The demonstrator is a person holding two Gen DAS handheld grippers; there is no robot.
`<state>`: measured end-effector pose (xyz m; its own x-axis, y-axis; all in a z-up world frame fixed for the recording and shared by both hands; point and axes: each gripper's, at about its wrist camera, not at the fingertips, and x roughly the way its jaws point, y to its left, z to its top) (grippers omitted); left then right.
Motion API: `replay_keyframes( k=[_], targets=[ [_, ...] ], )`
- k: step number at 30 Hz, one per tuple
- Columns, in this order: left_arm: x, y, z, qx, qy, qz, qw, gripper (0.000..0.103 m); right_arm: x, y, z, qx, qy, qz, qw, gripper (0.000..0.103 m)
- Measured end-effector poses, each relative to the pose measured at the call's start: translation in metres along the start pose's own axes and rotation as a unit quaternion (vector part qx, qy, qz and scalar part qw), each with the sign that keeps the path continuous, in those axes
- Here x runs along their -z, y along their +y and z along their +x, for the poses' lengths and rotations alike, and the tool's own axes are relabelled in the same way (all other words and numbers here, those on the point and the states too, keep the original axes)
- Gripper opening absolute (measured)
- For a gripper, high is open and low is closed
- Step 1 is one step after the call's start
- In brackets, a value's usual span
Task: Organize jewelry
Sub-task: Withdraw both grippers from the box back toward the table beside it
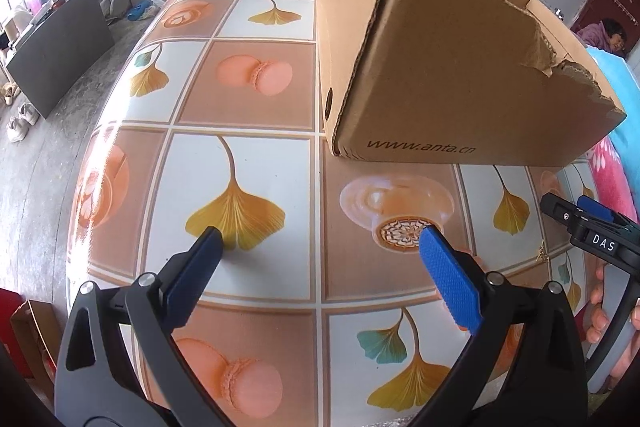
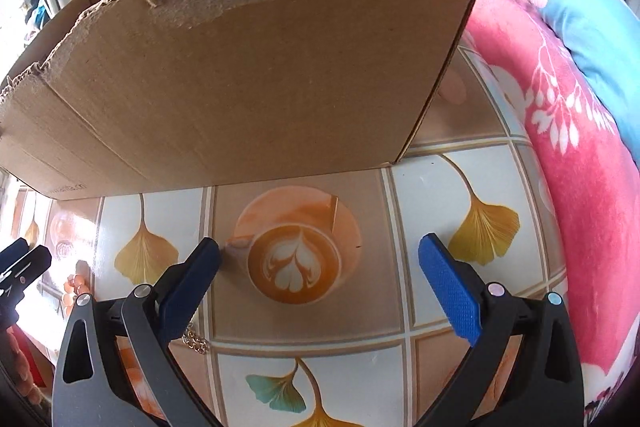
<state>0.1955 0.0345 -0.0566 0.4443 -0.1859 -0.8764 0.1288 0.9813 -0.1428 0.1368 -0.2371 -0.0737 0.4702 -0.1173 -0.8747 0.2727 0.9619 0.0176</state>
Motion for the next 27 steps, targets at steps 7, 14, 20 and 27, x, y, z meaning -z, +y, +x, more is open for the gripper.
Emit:
replay_keyframes(
  k=[7,14,20,27],
  targets=[
    [-0.0016,0.0036,-0.0007,0.008,0.000,-0.015,0.9999,0.095,0.0022,-0.0058,-0.0047,-0.001,-0.002,-0.002,1.000,0.097],
    [-0.0019,0.0043,-0.0007,0.009,0.000,-0.021,0.9997,0.095,0.0020,-0.0063,-0.0030,-0.003,0.007,-0.004,1.000,0.097],
    [-0.0014,-0.0004,0.0008,-0.012,0.005,-0.017,0.9998,0.095,-0.0010,-0.0065,-0.0034,-0.004,0.006,-0.007,1.000,0.097],
    [0.0010,-0.0031,-0.0004,-0.028,0.009,-0.017,0.9994,0.095,-0.0031,-0.0061,-0.0031,-0.004,0.012,-0.008,1.000,0.097]
  ],
)
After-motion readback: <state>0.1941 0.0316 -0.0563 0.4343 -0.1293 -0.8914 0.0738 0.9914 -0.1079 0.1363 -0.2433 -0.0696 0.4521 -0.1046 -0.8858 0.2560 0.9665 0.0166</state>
